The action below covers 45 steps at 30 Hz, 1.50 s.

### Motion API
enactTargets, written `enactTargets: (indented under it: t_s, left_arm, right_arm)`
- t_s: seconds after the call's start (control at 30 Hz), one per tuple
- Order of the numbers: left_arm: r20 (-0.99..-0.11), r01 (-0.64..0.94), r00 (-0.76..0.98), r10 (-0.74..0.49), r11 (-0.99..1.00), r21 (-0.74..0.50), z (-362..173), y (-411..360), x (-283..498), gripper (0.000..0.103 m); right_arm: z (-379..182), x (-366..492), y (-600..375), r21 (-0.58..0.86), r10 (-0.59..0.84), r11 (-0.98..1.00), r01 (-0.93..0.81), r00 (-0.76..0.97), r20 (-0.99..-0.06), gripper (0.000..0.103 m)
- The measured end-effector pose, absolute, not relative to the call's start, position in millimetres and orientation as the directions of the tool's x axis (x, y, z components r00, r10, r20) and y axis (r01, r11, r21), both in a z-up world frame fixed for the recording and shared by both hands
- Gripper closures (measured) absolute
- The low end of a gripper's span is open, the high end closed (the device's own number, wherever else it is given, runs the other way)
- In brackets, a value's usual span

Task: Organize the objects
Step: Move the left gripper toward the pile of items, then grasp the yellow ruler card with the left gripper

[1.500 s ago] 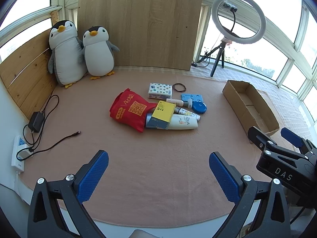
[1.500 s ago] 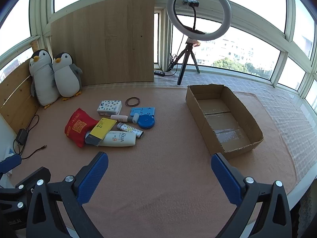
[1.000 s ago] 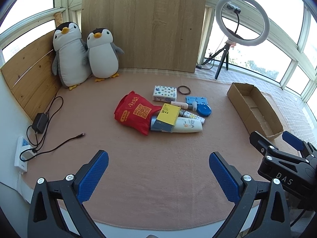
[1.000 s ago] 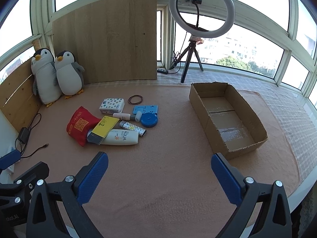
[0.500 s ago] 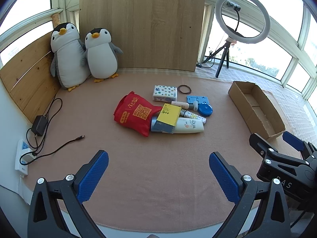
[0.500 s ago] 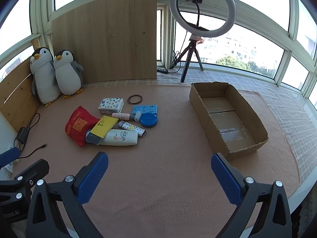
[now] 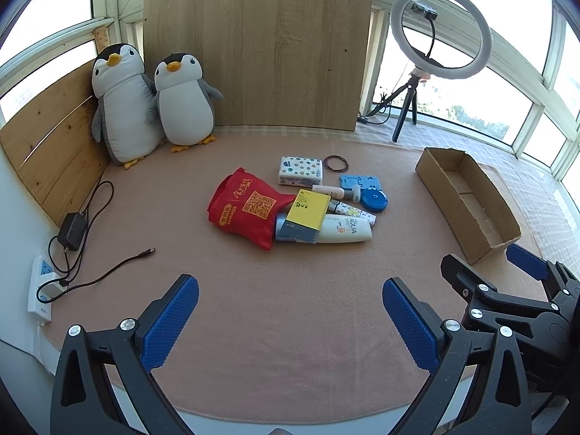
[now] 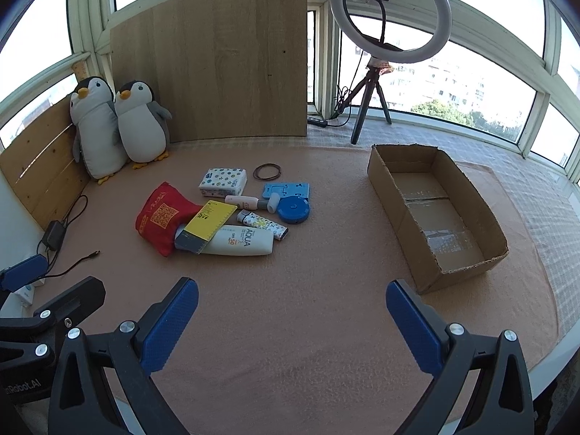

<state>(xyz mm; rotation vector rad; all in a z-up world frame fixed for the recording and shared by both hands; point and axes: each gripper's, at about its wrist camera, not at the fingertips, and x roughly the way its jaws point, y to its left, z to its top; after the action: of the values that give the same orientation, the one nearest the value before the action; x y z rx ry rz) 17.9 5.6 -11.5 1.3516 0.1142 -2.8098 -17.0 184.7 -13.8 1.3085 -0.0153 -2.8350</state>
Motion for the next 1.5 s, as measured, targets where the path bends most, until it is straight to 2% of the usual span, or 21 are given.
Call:
enactTargets:
  t_s: [0.4, 0.57, 0.83, 1.1, 1.37, 1.5]
  left_arm:
    - [-0.781, 0.073, -0.624, 0.004, -0.995, -0.064, -16, -11, 8, 0.001]
    - [-0.787, 0.108, -0.617, -0.007, -0.991, -0.075, -23, -28, -8, 0.005]
    - [-0.820, 0.165, -0.572, -0.014, -0.981, -0.099, -47, -58, -49, 0.005]
    - [-0.834, 0.204, -0.546, -0.076, -0.978, -0.045, -69, -81, -107, 0.005]
    - [-0.850, 0.184, -0.518, -0.098, -0.983, 0.001, -86, -78, -161, 0.015]
    - [-0.866, 0.130, -0.498, -0.043, -0.991, -0.026, -90, -65, -186, 0.020]
  right_arm:
    - [-20, -20, 200, -0.017, 0.051, -0.998, -0.059, -0.632, -0.773, 0.001]
    - [-24, -22, 205, -0.018, 0.057, -0.997, -0.069, -0.630, -0.775, 0.001]
    - [-33, -27, 212, 0.006, 0.038, -0.998, -0.069, -0.611, -0.791, 0.001]
    - [-38, -33, 213, 0.018, 0.022, -0.998, -0.061, -0.597, -0.802, 0.001]
    - [-44, -37, 219, 0.012, 0.036, -0.997, -0.079, -0.583, -0.812, 0.001]
    - [-49, -38, 222, 0.011, 0.042, -0.996, -0.089, -0.570, -0.821, 0.001]
